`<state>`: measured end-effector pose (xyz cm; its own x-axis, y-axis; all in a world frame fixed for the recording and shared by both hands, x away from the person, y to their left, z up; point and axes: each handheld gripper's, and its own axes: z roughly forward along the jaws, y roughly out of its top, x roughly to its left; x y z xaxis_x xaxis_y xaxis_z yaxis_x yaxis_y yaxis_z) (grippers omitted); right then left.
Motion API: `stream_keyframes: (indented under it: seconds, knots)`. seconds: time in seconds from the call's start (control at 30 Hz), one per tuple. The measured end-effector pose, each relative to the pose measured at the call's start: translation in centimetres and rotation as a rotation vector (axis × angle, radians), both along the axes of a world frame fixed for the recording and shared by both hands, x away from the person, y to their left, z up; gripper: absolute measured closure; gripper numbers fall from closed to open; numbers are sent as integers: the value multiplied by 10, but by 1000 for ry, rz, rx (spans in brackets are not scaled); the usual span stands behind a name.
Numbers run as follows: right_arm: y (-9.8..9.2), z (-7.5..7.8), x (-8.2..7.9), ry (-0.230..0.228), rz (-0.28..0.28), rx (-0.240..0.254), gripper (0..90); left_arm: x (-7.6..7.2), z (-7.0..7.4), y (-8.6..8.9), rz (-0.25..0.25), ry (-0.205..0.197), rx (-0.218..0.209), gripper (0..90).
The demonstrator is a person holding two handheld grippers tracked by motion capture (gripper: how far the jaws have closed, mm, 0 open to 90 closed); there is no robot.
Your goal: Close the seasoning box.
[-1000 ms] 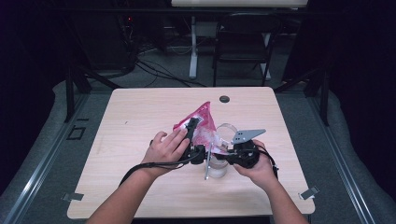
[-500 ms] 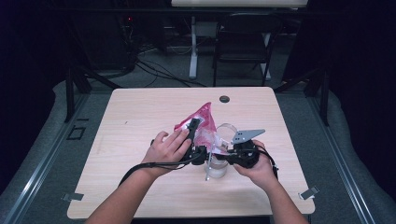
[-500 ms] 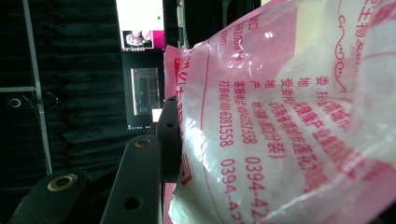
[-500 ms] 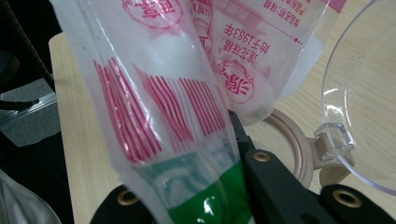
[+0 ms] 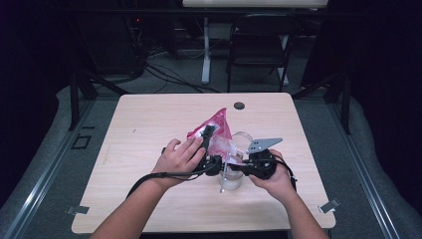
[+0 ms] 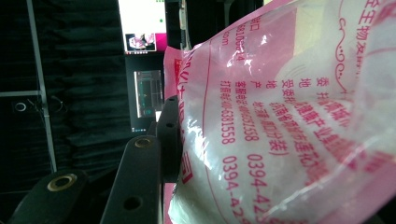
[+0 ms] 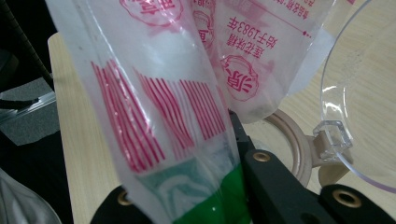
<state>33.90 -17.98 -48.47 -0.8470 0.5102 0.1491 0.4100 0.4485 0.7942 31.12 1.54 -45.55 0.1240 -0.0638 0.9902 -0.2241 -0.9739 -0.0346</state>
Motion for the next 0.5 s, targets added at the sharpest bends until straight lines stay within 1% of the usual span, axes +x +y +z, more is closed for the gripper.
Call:
stream_keyframes:
  seconds: [0.07,0.1,0.13,0.3,0.37,0.5]
  knots:
    - [0,0,0,2,2,-5,900,0,-1,0,-1,1,0,646]
    - [-1,0,0,0,-1,-8,900,0,-1,0,2,11,0,646]
    - [-1,0,0,0,-2,-10,900,0,0,0,-2,7,9,645]
    - [0,-1,1,4,1,-12,900,0,-1,0,-4,8,13,645]
    - [0,-1,1,4,1,-14,900,0,-1,0,1,14,19,644]
    - [1,-3,1,4,-1,-15,900,0,-1,-1,-6,6,29,642]
